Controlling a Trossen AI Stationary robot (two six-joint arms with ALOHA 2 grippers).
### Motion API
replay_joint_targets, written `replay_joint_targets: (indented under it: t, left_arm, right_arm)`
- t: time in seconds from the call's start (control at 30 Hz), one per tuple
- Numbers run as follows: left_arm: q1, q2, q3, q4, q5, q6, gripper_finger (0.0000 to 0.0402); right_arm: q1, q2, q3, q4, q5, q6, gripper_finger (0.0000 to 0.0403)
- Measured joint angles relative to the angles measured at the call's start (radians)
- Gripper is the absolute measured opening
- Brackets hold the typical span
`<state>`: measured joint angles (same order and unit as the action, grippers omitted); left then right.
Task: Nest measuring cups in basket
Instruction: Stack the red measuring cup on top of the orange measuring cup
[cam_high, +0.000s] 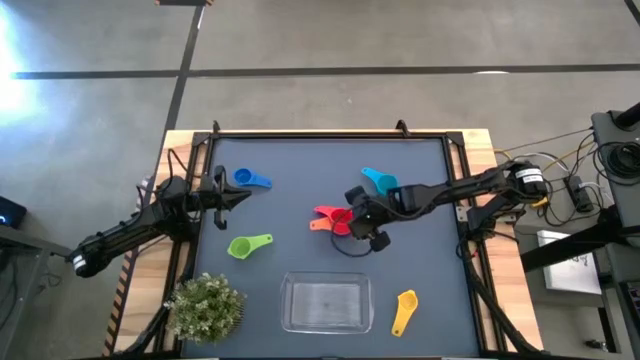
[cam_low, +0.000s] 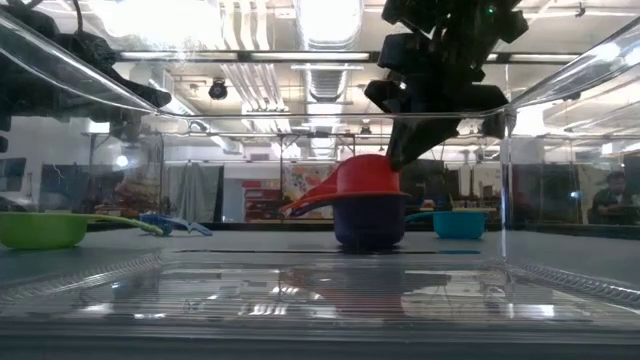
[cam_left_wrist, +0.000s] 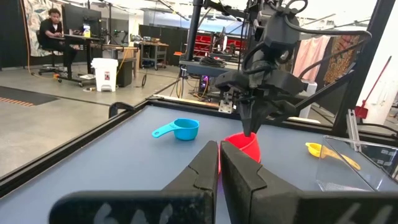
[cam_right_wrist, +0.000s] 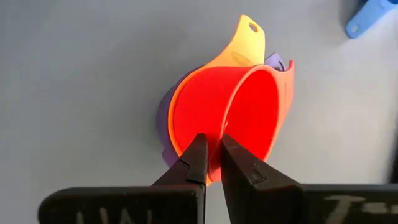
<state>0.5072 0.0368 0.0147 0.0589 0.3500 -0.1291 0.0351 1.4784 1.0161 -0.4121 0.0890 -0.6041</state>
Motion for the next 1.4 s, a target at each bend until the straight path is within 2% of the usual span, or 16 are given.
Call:
replay_joint_targets:
  t: [0.57,0.8,1.07,1.4]
  left_arm:
    - [0.0,0.0,0.0,0.0,0.0,0.0,0.0]
    - [0.0,0.001,0.0,0.0,0.0,0.0,0.0]
    - [0.0,0.001,0.0,0.0,0.0,0.0,0.0]
    - [0.0,0.0,0.0,0.0,0.0,0.0,0.0]
  right_arm:
    - [0.011,-0.068,-0.001,0.036,0.018,-0.032,0.0013]
    - [0.048,-0.046,-0.008,0.019,0.021,-0.205,0.0012]
    - [0.076,-0.029,-0.008,0.036,0.216,-0.253,0.0012]
    - [0.107,-0.023,-0.017,0.036,0.239,-0.253,0.0012]
